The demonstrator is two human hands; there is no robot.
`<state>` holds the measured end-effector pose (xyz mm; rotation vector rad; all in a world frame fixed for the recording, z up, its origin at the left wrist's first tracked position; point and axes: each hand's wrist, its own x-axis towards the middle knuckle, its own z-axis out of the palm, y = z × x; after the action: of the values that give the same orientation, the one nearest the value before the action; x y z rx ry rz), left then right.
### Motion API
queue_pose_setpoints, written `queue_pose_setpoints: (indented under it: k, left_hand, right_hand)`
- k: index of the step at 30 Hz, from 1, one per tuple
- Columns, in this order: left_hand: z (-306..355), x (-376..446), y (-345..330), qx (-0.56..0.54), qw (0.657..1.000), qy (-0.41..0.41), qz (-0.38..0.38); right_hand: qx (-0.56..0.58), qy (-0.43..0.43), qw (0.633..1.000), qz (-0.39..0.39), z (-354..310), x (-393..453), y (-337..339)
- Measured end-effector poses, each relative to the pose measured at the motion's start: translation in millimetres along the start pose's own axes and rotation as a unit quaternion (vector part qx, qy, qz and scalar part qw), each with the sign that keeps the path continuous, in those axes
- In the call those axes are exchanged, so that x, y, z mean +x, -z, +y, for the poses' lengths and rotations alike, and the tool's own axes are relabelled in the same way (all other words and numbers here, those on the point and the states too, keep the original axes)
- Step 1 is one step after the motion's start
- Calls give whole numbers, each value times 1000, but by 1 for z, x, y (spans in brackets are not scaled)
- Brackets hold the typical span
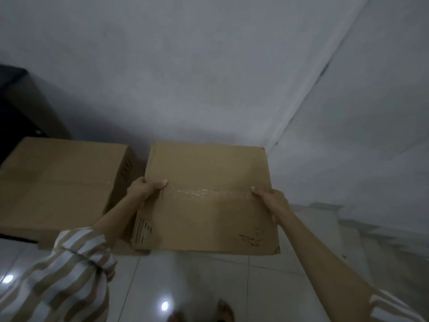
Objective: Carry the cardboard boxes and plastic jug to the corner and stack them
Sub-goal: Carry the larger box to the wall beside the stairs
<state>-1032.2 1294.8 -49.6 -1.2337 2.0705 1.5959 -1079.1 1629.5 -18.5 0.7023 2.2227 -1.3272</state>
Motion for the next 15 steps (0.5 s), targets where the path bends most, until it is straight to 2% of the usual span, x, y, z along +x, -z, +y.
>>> queue_pose_setpoints:
  k: [4,8,15]
  left_hand:
    - [-55,73,-54,27,999,25,39]
    - [-114,148,-88,82,994,37,55]
    - [-163,229,-99,143,984,47,93]
  right_hand:
    - [20,-27,999,-16,65,95,-57]
    - [-15,-35,999,-23,118,171,-109]
    - [-59,-40,996,-55,170,233,-181]
